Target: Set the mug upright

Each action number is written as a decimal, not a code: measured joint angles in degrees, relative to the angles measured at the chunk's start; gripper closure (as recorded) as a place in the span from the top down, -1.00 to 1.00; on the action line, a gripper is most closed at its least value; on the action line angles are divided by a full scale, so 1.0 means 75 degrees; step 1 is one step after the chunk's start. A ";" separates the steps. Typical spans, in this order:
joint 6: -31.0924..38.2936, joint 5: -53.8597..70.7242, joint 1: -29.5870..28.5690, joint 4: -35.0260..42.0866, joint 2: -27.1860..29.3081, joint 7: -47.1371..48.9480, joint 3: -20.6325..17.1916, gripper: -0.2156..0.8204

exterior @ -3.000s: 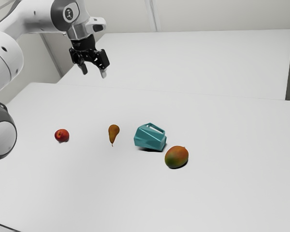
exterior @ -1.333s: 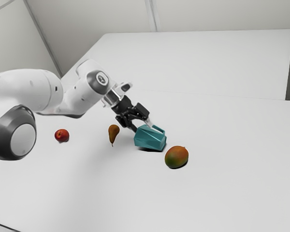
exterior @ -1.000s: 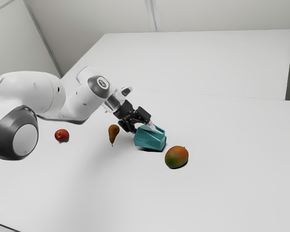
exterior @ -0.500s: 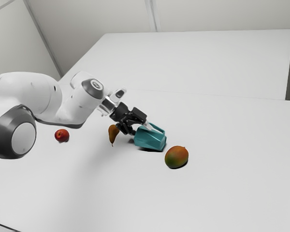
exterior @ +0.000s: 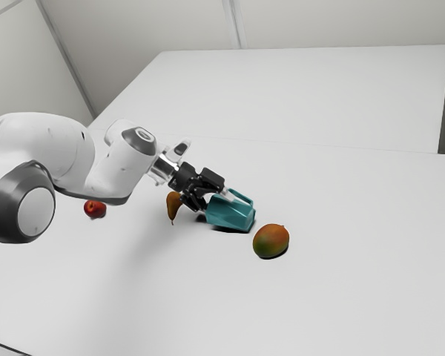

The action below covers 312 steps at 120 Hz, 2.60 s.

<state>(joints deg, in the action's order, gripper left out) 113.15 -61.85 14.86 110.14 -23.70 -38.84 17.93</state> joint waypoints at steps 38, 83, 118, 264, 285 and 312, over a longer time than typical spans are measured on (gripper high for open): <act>-0.0028 -0.0128 0.0010 0.0011 0.0000 -0.0163 0.0000 0.07; -0.0021 -0.0217 0.0037 0.0048 0.0009 -0.0262 0.0000 -0.45; 0.0019 -0.0179 0.0105 0.0048 0.0359 -0.0281 0.0001 -0.82; 0.1309 0.7404 0.1053 -0.0383 0.1179 0.0368 -0.0176 -0.90; 0.1542 0.7782 0.1123 -0.0188 0.1111 0.0482 -0.0176 -0.91; 0.1835 0.8048 0.1172 -0.0015 0.1058 0.0602 -0.0176 -0.93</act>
<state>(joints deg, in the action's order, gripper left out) 126.91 -1.49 23.64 110.03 -15.76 -34.33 16.61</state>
